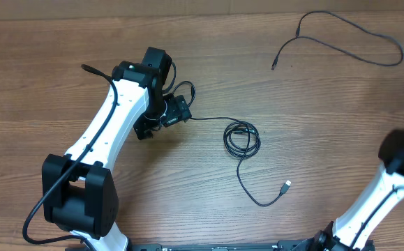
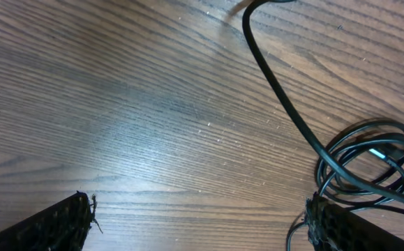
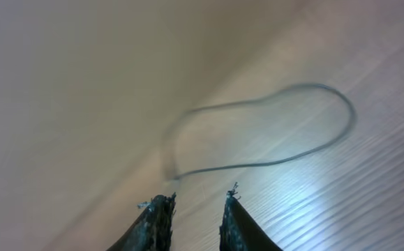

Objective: Untangle cables

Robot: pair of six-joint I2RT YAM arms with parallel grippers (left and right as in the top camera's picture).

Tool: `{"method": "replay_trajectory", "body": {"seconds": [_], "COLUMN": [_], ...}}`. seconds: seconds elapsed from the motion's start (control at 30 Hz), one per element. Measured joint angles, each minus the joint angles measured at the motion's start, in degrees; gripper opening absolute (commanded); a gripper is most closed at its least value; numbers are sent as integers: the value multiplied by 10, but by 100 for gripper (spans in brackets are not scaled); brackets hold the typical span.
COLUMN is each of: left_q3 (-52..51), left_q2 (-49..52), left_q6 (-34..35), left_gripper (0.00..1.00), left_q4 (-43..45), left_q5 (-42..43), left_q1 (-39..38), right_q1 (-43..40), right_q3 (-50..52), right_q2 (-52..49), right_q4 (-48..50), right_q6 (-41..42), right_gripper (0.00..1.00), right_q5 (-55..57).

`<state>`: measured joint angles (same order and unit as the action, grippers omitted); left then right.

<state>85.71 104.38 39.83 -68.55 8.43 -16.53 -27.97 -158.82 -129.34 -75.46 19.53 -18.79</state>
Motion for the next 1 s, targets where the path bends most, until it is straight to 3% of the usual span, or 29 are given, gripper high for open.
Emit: {"method": "replay_trajectory", "body": {"seconds": [0.1,0.2,0.27,0.3,0.37,0.77,1.0], "left_q3": [0,0,0,0,0,0,-1], "left_q2": [0,0,0,0,0,0,0], "left_q6": [0,0,0,0,0,0,-9], "left_gripper": [99,100,99,100,100,99,100], "left_q4": [0,0,0,0,0,0,-24], "left_q5": [0,0,0,0,0,0,15], "left_q1": [0,0,0,0,0,0,0], "right_q1": [19,64,104,123,162,374,448], "right_q3": [-14,-22,-23,-23,-10,115,238], "right_q2": [85,134,141,139,129,103,103], "right_q4": [-70,-135,-180,-198,-214,-216,-216], "right_q6": [-16,-56,-90,-106,-130,-171,-191], "right_gripper": [60,71,74,88,93,95,98], "right_q5": [-43,-85,-104,-110,-116,-76,-26]}}
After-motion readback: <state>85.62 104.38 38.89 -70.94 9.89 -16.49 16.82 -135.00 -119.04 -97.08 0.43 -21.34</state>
